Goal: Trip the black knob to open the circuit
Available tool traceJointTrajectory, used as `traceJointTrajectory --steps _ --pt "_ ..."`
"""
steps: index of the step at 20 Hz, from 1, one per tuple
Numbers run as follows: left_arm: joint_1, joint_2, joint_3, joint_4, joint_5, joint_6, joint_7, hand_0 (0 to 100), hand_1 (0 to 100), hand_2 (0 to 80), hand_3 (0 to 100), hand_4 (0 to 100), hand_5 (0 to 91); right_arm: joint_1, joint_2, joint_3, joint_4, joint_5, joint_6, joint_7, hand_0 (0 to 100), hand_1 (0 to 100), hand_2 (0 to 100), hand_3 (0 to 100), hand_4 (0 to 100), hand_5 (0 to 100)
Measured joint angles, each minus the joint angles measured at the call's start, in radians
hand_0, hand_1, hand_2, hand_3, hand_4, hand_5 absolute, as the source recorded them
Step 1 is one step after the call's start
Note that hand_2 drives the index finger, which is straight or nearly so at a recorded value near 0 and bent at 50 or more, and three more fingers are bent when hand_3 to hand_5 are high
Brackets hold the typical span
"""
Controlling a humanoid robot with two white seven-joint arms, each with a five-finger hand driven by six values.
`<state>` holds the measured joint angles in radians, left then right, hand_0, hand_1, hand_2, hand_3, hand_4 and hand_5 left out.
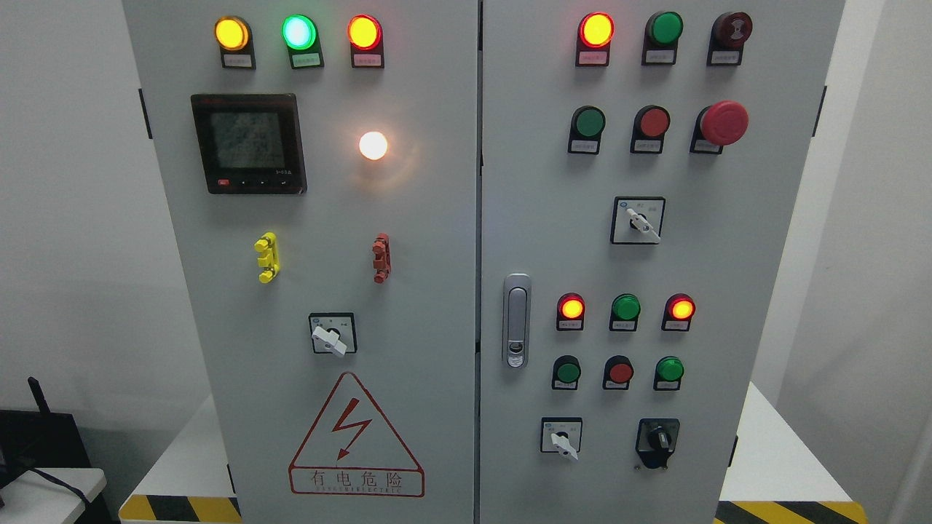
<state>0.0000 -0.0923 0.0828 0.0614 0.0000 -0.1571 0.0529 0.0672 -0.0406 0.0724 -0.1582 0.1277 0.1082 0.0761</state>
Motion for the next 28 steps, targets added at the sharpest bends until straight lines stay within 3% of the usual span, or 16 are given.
traceJointTrajectory --steps 13,18,22,25,28 --pt "0.0 0.0 0.0 0.0 0.0 0.0 0.0 12 39 0.0 0 0 0.0 0.016 -0.008 -0.001 -0.007 -0.002 -0.015 0.0 19 32 0 0 1 0" --pt "0.0 0.0 0.0 0.0 0.0 0.0 0.0 12 39 0.0 0 0 0.0 0.08 -0.012 -0.002 -0.056 -0.003 -0.019 0.005 18 34 0 0 3 0" --pt "0.0 0.0 0.0 0.0 0.0 0.0 0.0 12 39 0.0 0 0 0.0 0.164 -0.016 -0.002 -0.132 -0.004 -0.037 0.05 18 34 0 0 3 0" --pt "0.0 0.0 0.0 0.0 0.0 0.0 0.0 12 39 0.0 0 0 0.0 0.234 -0.018 -0.002 -0.199 -0.005 -0.085 0.071 18 34 0 0 6 0" --pt "0.0 0.0 0.0 0.0 0.0 0.0 0.0 12 39 0.0 0 0 0.0 0.298 -0.02 -0.003 -0.261 -0.007 -0.19 0.079 20 34 0 0 8 0"
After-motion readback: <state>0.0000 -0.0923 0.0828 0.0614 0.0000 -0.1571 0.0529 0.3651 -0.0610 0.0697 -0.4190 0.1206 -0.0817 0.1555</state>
